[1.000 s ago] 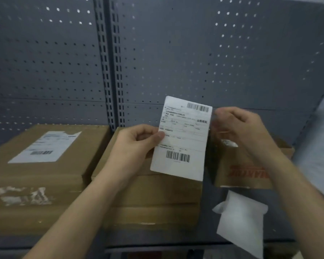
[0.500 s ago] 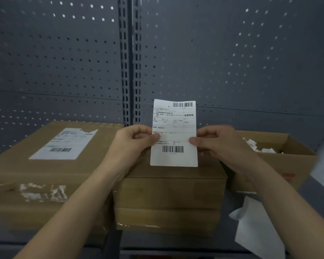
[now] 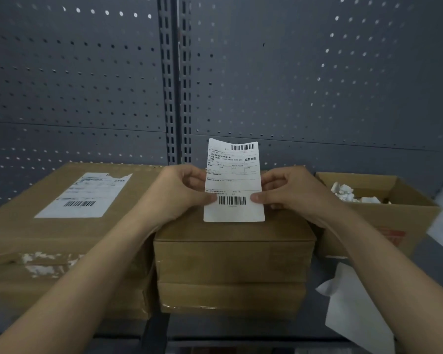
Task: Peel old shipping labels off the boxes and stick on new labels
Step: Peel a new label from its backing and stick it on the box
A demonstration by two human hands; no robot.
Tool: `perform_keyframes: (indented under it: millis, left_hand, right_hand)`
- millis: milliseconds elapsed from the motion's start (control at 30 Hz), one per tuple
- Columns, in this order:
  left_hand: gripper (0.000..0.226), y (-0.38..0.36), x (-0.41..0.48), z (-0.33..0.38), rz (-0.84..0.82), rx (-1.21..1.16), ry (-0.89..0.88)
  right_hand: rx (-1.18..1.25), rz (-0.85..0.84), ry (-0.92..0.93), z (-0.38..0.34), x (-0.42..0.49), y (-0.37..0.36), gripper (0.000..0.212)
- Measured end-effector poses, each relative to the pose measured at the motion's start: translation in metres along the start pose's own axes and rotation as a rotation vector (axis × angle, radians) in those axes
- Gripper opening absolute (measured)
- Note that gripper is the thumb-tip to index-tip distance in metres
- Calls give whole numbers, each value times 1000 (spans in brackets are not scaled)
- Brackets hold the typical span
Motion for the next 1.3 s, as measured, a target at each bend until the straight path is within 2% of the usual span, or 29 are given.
perform_keyframes:
  millis: [233, 567, 1033, 1100, 1200, 1233, 1300]
  left_hand:
    - [27, -3, 2, -5, -3, 86, -15]
    - [49, -8, 4, -11, -17, 161, -26]
    - [53, -10, 6, -16, -9, 218, -51]
    - [50, -10, 5, -16, 2, 246, -56]
    - [47, -11, 6, -16, 24, 313, -67]
    - [51, -11, 5, -16, 34, 335, -65]
    - [74, -9, 3, -16, 68, 391, -48]
  right_hand:
    - [-81, -30, 9, 3, 0, -3, 27]
    - [-196, -17, 22, 6, -1, -5, 30]
    - [-307, 27, 1, 7, -6, -8, 37]
    - [-352, 42, -6, 5, -8, -11, 44]
    - [-474, 58, 2, 1, -11, -15, 78]
    - [-512, 72, -15, 2, -12, -13, 88]
    - [-539, 106, -62, 7, -14, -7, 102]
Point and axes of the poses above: each hand's wrist, its own x-axis towards the middle knuckle, its own y-axis out of the back of the hand, z = x × y, the point moved 6 cm from there along x, towards the middle knuckle, and after that the axes turned 8 degrees about y, right-handed, at the moved point
